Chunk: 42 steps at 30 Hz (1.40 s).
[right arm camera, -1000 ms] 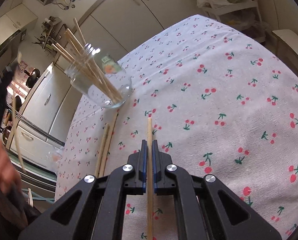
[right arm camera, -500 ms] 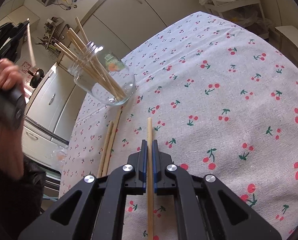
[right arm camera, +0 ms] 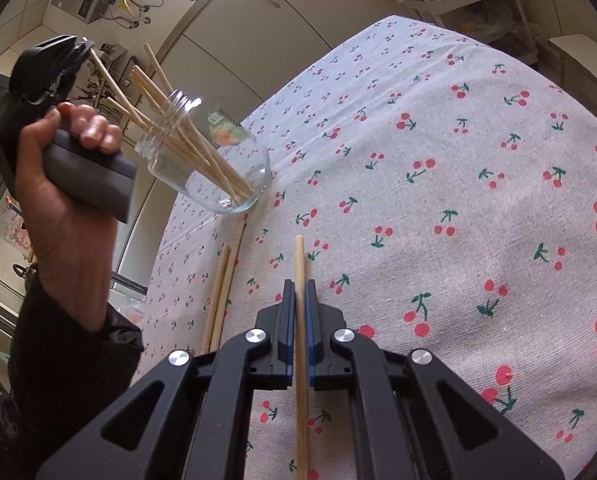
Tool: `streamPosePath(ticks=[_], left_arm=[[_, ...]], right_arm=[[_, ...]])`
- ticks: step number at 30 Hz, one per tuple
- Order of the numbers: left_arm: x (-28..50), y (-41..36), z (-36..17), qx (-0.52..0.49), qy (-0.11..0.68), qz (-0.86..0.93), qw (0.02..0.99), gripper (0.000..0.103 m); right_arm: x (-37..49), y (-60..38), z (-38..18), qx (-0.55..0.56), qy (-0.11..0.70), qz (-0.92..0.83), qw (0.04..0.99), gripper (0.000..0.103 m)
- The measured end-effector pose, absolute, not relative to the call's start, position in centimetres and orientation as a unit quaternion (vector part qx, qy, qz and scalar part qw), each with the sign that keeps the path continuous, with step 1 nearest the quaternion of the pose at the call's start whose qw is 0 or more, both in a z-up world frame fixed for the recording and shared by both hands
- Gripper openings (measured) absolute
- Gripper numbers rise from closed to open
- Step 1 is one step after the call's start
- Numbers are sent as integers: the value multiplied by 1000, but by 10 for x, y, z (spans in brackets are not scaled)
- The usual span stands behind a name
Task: Organize utensils
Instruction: 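Lift both held sticks up over the glass jar and lower them in, then open the left tool over the jar while the right tool inserts its stick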
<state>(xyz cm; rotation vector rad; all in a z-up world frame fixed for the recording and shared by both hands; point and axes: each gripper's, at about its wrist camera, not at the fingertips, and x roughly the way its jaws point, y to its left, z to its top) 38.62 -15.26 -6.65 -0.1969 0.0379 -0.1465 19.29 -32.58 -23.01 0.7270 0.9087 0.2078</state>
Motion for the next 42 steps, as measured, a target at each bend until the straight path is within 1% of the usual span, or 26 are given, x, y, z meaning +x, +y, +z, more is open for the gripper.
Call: streamPosePath(ticks=[12,23,24,25,26,27,28,30,32,34,36,38,42], left_arm=[[382,-161,-93,-77,35,-66,994,5],[352,-156,-111,-35,102,-88,990,7],[348,-154,-111,-31,107,-89,990,11],[344,-153,-111,-28,112,-91,989,22],[338,-151,-111,-24,120,-93,988,29],[333,-149,-112,-21,123,-92,988,44],[326,-146,-112,-17,125,-88,988,51],[314,-139,-112,-10,130,-88,988,54],[303,-128,-113,-9,143,-84,986,60],[294,-109,-118,-29,168,-79,982,71],[285,-85,-129,-57,203,-69,975,74],[281,-66,-140,-72,231,-60,968,75],[270,-27,-165,-100,275,-31,956,76]], right_arm=[[193,-326,-230,348,427,98,829,6],[190,-329,-229,347,427,97,829,6],[190,-328,-229,345,427,96,830,6],[190,-327,-229,343,427,96,831,6],[190,-326,-228,340,428,94,832,6],[191,-325,-228,338,428,94,833,6],[191,-324,-228,335,429,93,834,6],[192,-321,-227,329,429,91,836,6],[193,-319,-226,326,430,89,837,6],[194,-319,-227,325,431,89,837,6],[196,-319,-228,326,433,89,836,6],[197,-319,-228,321,436,90,836,6],[204,-307,-218,259,462,82,844,6]])
